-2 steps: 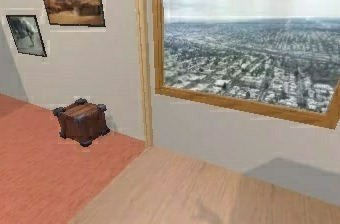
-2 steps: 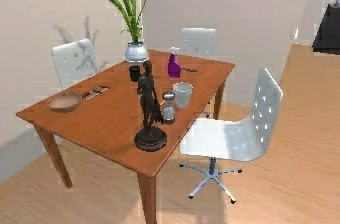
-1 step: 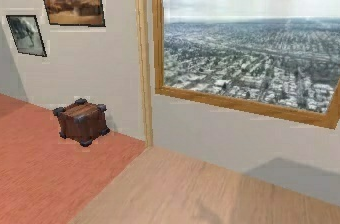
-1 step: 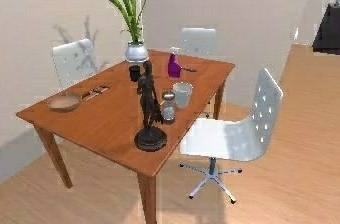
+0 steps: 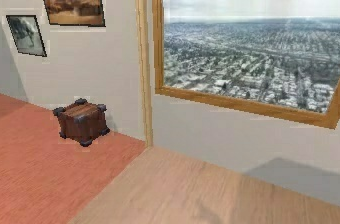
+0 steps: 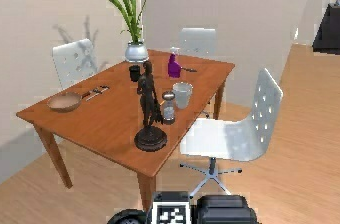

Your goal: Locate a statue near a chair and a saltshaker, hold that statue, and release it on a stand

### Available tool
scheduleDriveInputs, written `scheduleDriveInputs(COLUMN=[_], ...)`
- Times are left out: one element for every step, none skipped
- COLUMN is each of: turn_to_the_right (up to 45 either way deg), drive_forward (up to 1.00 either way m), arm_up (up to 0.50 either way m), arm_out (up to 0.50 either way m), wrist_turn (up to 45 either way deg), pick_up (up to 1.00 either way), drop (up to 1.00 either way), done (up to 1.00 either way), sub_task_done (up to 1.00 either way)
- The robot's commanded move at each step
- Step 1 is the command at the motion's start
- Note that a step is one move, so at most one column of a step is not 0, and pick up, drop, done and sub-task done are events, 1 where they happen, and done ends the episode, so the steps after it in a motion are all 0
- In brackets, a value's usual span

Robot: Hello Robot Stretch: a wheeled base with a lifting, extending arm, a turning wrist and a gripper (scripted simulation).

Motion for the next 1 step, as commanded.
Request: scheduleDriveInputs(turn_to_the_right=[0.0], drive_forward=[0.0], arm_up=[0.0], arm_out=[0.42], wrist_turn=[0.0], pick_up=[0.0], drop=[0.0], done=[0.0], sub_task_done=[0.0])
